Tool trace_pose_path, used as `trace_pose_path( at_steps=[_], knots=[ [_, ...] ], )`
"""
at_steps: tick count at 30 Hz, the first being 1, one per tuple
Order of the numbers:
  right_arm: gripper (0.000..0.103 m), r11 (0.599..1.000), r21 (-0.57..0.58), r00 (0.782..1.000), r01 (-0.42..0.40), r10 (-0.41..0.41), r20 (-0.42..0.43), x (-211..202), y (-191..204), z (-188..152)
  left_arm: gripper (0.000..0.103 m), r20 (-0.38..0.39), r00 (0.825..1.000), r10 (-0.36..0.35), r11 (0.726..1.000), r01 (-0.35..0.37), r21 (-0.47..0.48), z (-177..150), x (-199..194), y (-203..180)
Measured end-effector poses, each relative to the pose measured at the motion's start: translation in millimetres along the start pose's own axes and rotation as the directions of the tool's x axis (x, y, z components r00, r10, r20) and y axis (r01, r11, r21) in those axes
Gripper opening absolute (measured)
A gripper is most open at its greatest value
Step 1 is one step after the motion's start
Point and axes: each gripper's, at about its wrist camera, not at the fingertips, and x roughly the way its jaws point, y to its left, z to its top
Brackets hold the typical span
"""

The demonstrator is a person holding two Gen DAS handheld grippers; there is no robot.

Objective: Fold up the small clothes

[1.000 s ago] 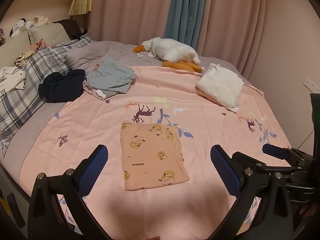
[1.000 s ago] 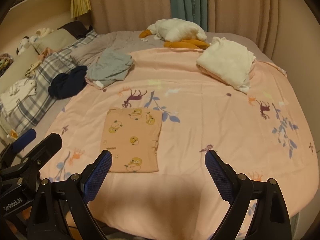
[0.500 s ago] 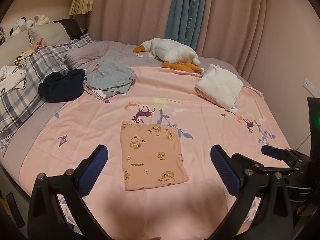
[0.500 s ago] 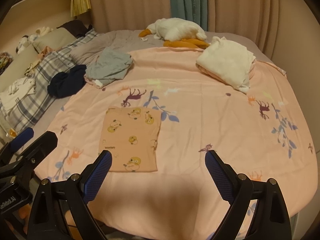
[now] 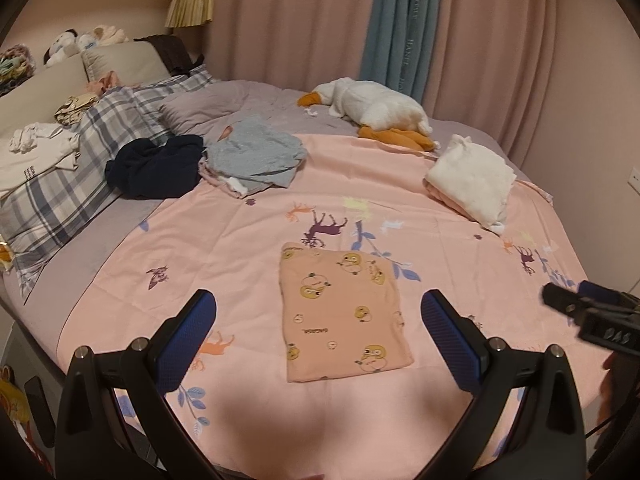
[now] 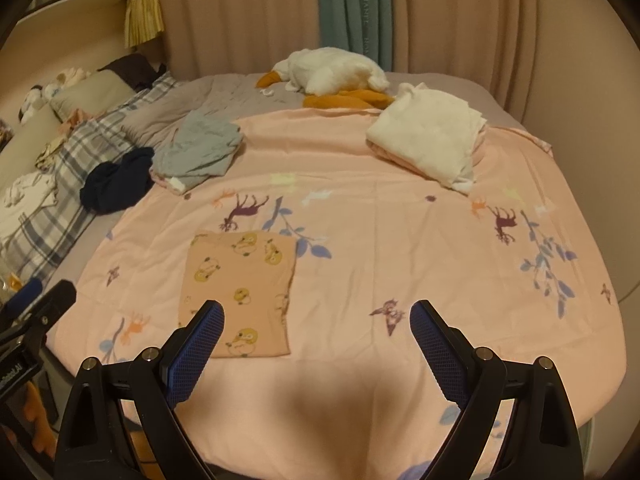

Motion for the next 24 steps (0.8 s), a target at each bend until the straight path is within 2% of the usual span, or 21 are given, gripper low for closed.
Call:
trace_pose_path(
  at_steps=[8, 24],
  knots=[
    [0.094, 0.999, 0.037, 0.999, 0.021, -0.022, 0.029, -5.6, -13.7, 7.5, 0.103, -0.014, 1.000, 0.012, 1.000, -0.012, 0.003, -2.4, 4.7, 4.2],
    [0.094, 1.000, 0.011, 0.999, 0.017, -0.018, 0.037, -7.5, -10.9, 10.2, 0.103, -0.011, 1.000, 0.019, 1.000, -0.019, 0.002, -0.5, 4.9, 0.2]
  ],
)
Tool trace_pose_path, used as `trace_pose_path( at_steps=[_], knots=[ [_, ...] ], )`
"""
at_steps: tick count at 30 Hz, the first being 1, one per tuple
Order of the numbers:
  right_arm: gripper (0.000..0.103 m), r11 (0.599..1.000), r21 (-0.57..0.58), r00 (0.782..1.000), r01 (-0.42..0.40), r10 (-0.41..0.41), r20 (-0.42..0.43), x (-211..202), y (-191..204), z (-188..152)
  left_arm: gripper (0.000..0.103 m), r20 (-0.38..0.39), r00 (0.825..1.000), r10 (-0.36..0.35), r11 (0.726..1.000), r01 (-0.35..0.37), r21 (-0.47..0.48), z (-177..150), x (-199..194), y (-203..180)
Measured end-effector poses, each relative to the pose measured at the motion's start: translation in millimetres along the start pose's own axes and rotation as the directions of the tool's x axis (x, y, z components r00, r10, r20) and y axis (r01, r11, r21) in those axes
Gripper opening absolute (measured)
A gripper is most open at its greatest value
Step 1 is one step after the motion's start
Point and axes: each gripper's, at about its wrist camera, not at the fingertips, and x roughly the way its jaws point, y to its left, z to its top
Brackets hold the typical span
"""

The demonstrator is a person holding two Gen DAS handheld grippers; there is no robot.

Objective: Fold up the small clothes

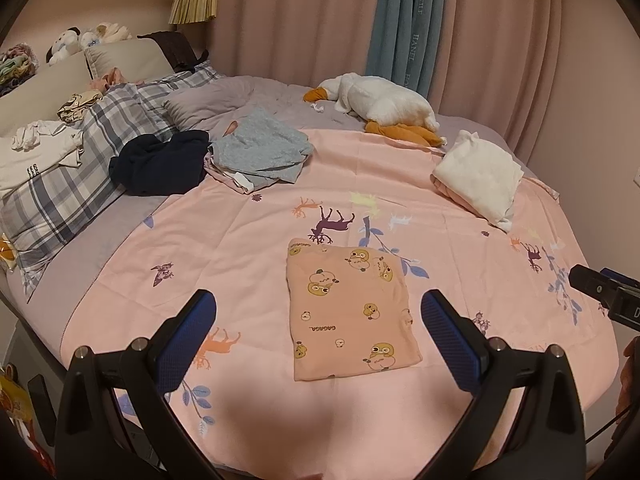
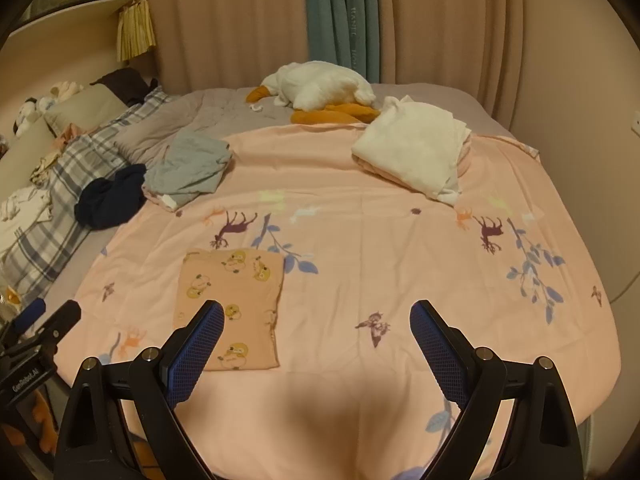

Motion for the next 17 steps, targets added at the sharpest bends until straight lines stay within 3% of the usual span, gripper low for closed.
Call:
trace_pose_path(
  at_steps=[12, 17],
  knots=[
    [0.094, 1.000, -0.002, 1.000, 0.005, -0.005, -0.003, 0.6, 1.8, -1.7, 0.103, -0.008, 1.000, 0.005, 1.000, -0.005, 0.003, -1.0, 1.5, -2.0],
    [0.094, 1.000, -0.009, 1.000, 0.000, 0.000, -0.007, 1.8, 0.7, -2.2, 0.103, 0.034, 0.999, 0.011, 1.000, -0.010, -0.028, -1.7, -0.4, -0.6]
  ],
)
